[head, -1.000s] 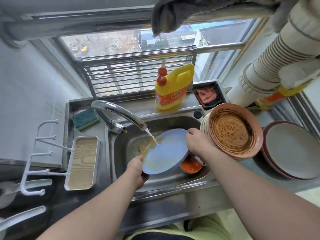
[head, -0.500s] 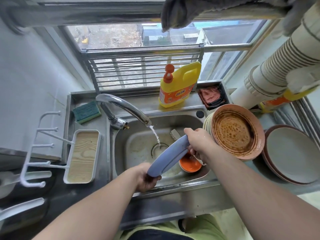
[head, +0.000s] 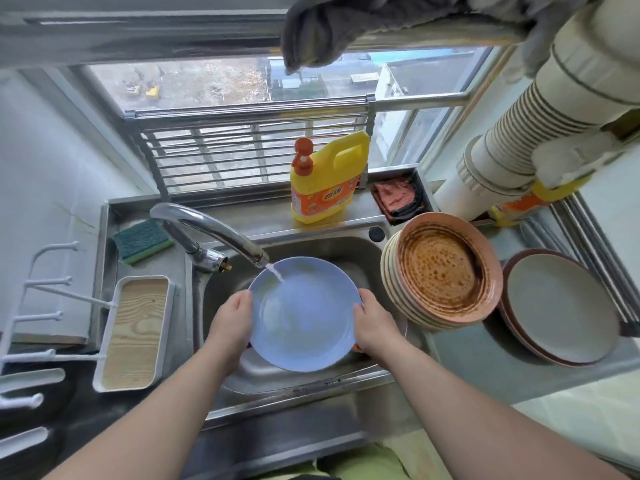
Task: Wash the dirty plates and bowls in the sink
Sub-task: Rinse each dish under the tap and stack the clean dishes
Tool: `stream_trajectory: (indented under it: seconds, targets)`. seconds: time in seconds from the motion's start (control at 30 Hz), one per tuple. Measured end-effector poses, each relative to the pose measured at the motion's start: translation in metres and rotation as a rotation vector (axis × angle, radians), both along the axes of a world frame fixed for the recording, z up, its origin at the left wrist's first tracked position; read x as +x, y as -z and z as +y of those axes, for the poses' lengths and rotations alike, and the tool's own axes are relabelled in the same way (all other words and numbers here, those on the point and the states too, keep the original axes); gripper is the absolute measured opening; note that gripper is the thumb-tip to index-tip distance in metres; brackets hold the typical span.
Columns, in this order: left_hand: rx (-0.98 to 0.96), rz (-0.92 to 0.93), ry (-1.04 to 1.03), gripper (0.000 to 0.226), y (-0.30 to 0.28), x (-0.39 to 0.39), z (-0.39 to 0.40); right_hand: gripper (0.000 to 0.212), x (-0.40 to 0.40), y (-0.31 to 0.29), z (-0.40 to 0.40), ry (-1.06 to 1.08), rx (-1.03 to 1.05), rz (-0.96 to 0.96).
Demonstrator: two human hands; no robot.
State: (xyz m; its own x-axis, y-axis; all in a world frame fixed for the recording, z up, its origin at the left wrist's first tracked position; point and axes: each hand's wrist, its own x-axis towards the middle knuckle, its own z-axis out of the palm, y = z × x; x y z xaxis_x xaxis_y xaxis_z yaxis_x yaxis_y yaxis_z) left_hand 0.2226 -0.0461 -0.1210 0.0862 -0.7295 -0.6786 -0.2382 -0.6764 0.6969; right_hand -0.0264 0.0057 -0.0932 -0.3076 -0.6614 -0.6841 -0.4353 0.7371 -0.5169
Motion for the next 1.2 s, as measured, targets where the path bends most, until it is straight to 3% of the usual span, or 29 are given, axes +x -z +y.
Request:
stream_trajectory:
  seconds: [0.1, 0.3, 0.47, 0.97, 1.2]
  targets:
    - [-0.065, 0.017, -0.040, 0.034, -0.010, -0.003, 0.002, 0.028, -0.001, 0.012, -0.006, -0.020, -0.081, -0.002]
    - [-0.006, 0.079, -0.156, 0.031, -0.029, -0.016, 0.012, 0.025, -0.009, 0.020, -0.024, 0.030, -0.217, -0.048]
    - [-0.005, 0.093, -0.263, 0.030, -0.042, -0.019, 0.017, 0.026, -0.004, 0.029, -0.036, 0.067, -0.252, -0.206]
    - [-0.137, 0.048, -0.403, 0.025, -0.066, 0.002, 0.017, 0.026, 0.042, 0.067, -0.060, 0.271, -0.060, -0.577]
    - [-0.114, 0.029, -0.369, 0.020, -0.081, 0.013, 0.022, 0.033, 0.056, 0.068, -0.053, 0.220, 0.145, -0.592]
